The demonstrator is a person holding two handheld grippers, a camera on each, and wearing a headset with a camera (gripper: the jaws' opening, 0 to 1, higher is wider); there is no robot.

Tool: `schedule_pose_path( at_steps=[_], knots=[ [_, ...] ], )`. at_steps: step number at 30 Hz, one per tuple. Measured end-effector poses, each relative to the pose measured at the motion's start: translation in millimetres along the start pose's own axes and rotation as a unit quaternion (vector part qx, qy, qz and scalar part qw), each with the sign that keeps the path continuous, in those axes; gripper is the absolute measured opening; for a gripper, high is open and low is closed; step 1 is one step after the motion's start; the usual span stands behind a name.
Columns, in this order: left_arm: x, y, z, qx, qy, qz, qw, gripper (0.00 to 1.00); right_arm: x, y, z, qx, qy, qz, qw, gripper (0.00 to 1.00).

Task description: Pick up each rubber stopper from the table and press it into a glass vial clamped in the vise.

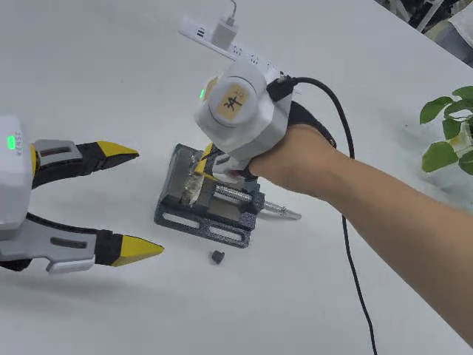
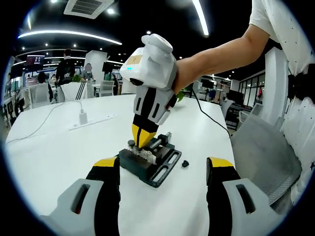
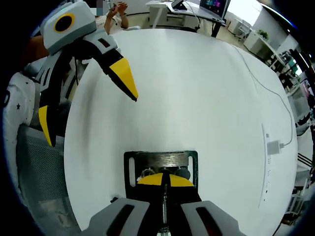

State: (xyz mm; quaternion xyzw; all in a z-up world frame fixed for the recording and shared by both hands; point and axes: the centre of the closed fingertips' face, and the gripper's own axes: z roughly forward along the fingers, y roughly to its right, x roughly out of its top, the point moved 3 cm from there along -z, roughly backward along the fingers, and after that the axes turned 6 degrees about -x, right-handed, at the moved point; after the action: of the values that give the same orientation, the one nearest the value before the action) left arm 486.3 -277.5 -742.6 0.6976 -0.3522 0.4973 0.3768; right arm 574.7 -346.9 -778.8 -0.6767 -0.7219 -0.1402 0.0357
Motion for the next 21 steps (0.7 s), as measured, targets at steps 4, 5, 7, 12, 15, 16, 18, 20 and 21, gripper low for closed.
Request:
schedule_pose_path(
  at_steps=[4,5,7,12,15,16,18,20,21],
  knots=[
    [3.4,6.5,-2.5,-0.002,-0.005,0.004,1.0,0.7,0.5,0.7,-0.7,-0.004,-0.002,0.009,1.0,0.0],
    [4.2,7.8,-3.1,-0.003,-0.006,0.004,1.0,0.7,-0.4,1.2,-1.2,-0.004,0.001,0.008,1.0,0.0],
    [5.1,10.4,-5.1,-0.003,-0.01,0.009,0.9999,0.7,-1.5,1.2,-1.7,-0.005,0.011,0.037,0.9993,0.0],
    [6.1,12.3,-8.8,0.003,-0.012,0.009,0.9999,0.7,-4.0,0.8,-2.6,-0.008,0.037,0.048,0.9981,0.0],
    [7.0,13.6,-10.3,0.005,-0.013,0.01,0.9999,0.7,-4.7,0.0,-2.8,-0.009,0.047,0.055,0.9973,0.0],
    [7.1,13.8,-10.7,0.006,-0.013,0.01,0.9998,0.7,-4.8,-0.4,-2.8,-0.01,0.05,0.056,0.9971,0.0],
    [7.3,14.5,-11.5,0.007,-0.014,0.011,0.9998,0.7,-4.7,-0.7,-2.6,-0.012,0.056,0.06,0.9966,0.0],
    [7.3,15.2,-12.2,0.007,-0.015,0.011,0.9998,0.7,-4.6,-1.1,-2.6,-0.012,0.06,0.064,0.9961,0.0],
    [7.4,15.5,-12.5,0.007,-0.016,0.012,0.9998,0.7,-4.6,-1.2,-2.5,-0.013,0.062,0.066,0.9958,0.0]
  ],
)
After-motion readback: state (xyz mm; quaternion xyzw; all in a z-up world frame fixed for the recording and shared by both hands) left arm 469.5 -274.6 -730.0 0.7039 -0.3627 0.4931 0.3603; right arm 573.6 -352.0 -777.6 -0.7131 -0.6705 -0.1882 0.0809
